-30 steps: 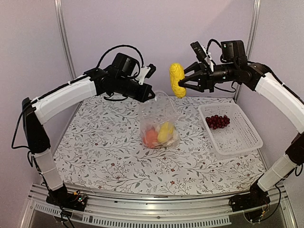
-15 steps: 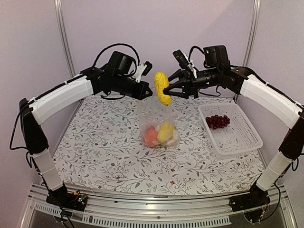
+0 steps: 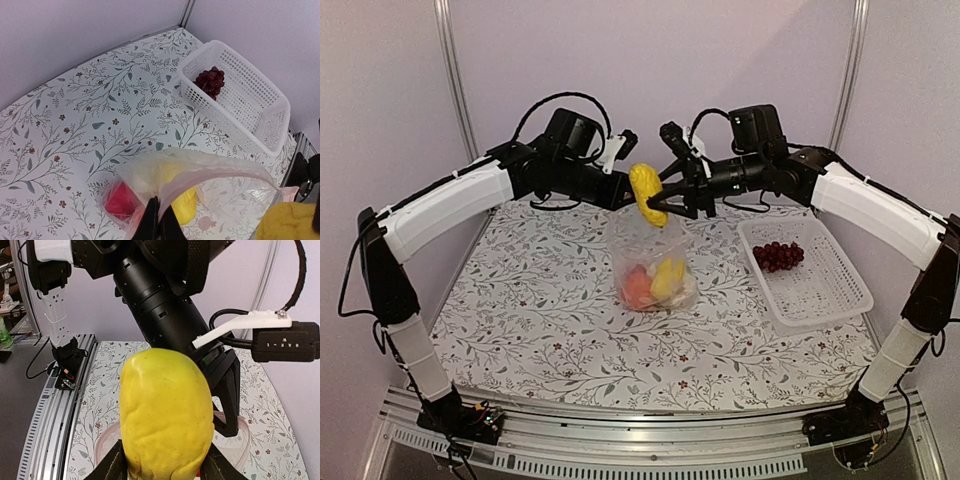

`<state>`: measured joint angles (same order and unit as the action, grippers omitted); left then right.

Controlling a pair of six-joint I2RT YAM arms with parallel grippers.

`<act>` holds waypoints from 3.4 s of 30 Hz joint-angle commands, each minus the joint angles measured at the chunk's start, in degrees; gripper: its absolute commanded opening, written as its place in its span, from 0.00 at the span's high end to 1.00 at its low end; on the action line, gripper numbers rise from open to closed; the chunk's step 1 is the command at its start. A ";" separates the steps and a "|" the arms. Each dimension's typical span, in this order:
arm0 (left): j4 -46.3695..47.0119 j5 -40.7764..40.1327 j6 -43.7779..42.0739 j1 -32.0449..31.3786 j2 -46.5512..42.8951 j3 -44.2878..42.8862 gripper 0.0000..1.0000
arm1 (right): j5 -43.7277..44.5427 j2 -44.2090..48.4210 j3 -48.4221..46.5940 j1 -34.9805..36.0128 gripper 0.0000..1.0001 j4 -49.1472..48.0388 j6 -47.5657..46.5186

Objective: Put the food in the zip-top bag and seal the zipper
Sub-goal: Place the fake fruit in the zipper food storage bag, then pass from the left arm to the right, then pass from the right arm to the left

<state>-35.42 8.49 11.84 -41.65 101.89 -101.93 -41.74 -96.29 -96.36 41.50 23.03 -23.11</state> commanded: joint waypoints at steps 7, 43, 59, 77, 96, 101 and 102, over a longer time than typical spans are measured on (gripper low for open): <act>0.53 0.10 -0.06 1.24 -2.05 0.86 0.98 | 9.65 0.80 0.43 1.28 0.32 3.86 -2.19; -9.27 3.65 -9.35 4.99 -3.55 -2.99 0.98 | 22.18 -5.09 -10.52 16.60 0.96 31.94 -21.97; -22.24 3.64 -9.64 4.80 2.28 -12.88 0.64 | 25.34 -4.53 -7.98 15.99 0.90 28.00 -19.90; -18.71 1.30 -11.75 4.64 -8.95 -1.01 0.56 | 24.60 -6.12 -9.30 13.99 1.00 27.32 -18.30; -10.72 4.30 -18.04 4.65 -12.46 8.89 0.57 | 24.34 -6.61 -11.88 13.70 1.00 28.86 -17.14; -11.06 4.45 -18.37 4.63 -10.33 6.99 0.81 | 24.38 -6.58 -11.92 13.74 1.00 28.89 -16.90; -11.26 4.60 -18.41 4.64 -10.12 6.42 0.82 | 24.48 -6.55 -11.86 13.68 1.00 28.95 -16.84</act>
<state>-45.65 12.64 -5.69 -37.47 90.54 -92.66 -16.67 -102.08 -106.87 55.53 50.74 -40.93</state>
